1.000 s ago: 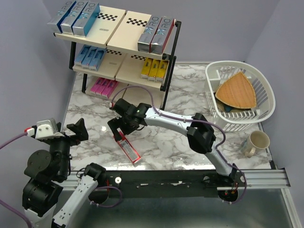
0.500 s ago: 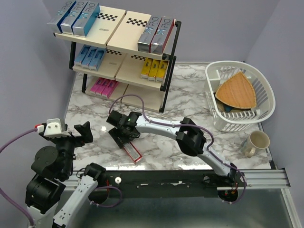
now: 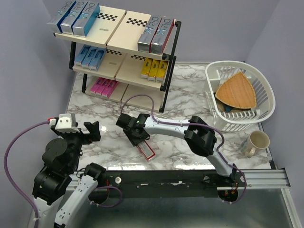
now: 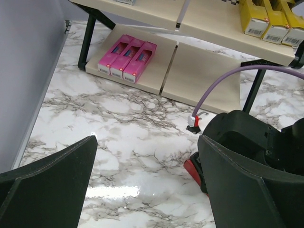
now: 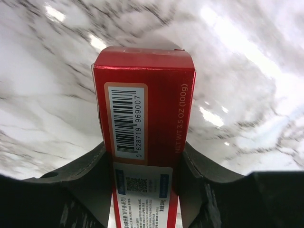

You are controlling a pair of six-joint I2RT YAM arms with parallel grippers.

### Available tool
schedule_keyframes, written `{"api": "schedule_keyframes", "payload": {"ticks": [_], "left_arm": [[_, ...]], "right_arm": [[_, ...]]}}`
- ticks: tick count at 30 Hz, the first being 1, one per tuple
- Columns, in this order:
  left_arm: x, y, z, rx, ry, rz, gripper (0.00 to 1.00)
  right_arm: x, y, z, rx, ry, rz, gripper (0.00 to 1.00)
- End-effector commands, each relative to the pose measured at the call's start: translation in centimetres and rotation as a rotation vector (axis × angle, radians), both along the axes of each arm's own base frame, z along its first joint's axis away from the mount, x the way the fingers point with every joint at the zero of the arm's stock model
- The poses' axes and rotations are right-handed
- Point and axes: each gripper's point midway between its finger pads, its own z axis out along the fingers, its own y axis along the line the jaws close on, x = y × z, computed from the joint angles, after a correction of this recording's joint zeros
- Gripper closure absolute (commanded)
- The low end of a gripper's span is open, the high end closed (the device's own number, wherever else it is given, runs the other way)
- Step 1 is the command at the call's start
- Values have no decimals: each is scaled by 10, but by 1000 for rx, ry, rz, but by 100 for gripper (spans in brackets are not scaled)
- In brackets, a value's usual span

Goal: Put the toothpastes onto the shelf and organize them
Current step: Pick up the toothpaste from the center of the board.

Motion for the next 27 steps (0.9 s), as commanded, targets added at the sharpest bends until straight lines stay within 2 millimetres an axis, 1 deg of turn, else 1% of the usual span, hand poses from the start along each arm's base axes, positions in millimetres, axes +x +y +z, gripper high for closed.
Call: {"api": "schedule_keyframes", "payload": {"ticks": [1, 2, 3, 4, 5, 6, 7, 8, 9, 10, 11, 12, 13, 14, 15, 16, 17, 18, 19, 20, 21, 22, 23, 24, 25, 26, 27], "left_arm": [[11, -19, 7, -32, -20, -73, 1], [12, -25, 7, -42, -20, -99, 1], [14, -29, 10, -56, -31, -114, 1], [16, -34, 10, -64, -33, -135, 1], [17, -43, 7, -73, -29, -178, 1], [21, -50, 11, -89, -42, -203, 1], [22, -56, 11, -112, -40, -225, 1], [24, -62, 7, -123, -32, -248, 1], [26, -72, 11, -145, -45, -295, 1], [27, -78, 12, -169, -43, -315, 1], [29, -82, 10, -183, -39, -329, 1], [33, -88, 14, -198, -57, -350, 1], [33, -95, 15, -212, -57, -383, 1], [34, -100, 13, -229, -50, -398, 1], [38, -104, 19, -242, -70, -413, 1], [38, -110, 20, -253, -72, -442, 1], [38, -114, 20, -272, -69, -460, 1], [42, -119, 25, -289, -88, -476, 1], [41, -126, 26, -303, -88, -511, 1], [43, -130, 24, -317, -85, -528, 1], [45, -137, 32, -358, -104, -553, 1], [46, -141, 34, -377, -110, -570, 1], [44, -149, 32, -400, -100, -614, 1], [47, -155, 40, -422, -126, -643, 1], [48, -160, 42, -460, -119, -663, 1], [46, -167, 40, -478, -106, -705, 1], [49, -173, 48, -494, -136, -732, 1]], "right_arm": [[6, -47, -2, -44, -18, -78, 73], [13, -46, 23, 36, -36, -101, 73], [14, -48, 30, 75, -35, -122, 73], [19, -40, 45, 166, -48, -135, 73], [23, -53, 61, 221, -55, -168, 73], [27, -54, 75, 284, -62, -196, 73], [32, -49, 90, 373, -73, -209, 73], [39, -63, 90, 395, -71, -245, 73], [43, -66, 123, 492, -106, -261, 73], [48, -64, 138, 561, -129, -264, 73], [56, -72, 153, 605, -154, -284, 73], [56, -79, 171, 655, -179, -290, 73], [60, -79, 189, 719, -208, -281, 73], [62, -82, 201, 758, -226, -283, 72], [66, -88, 206, 785, -237, -298, 72], [67, -92, 234, 868, -275, -294, 72], [69, -96, 242, 901, -287, -303, 72], [73, -103, 254, 947, -299, -328, 72], [72, -106, 270, 1014, -308, -315, 72], [72, -110, 280, 1052, -313, -317, 72], [78, -118, 288, 1090, -311, -350, 72], [78, -120, 295, 1128, -315, -345, 72], [74, -126, 309, 1168, -333, -342, 72], [77, -131, 319, 1208, -345, -358, 72], [76, -133, 331, 1249, -362, -354, 72], [75, -136, 333, 1270, -361, -357, 72], [74, -143, 343, 1311, -366, -374, 72]]}}
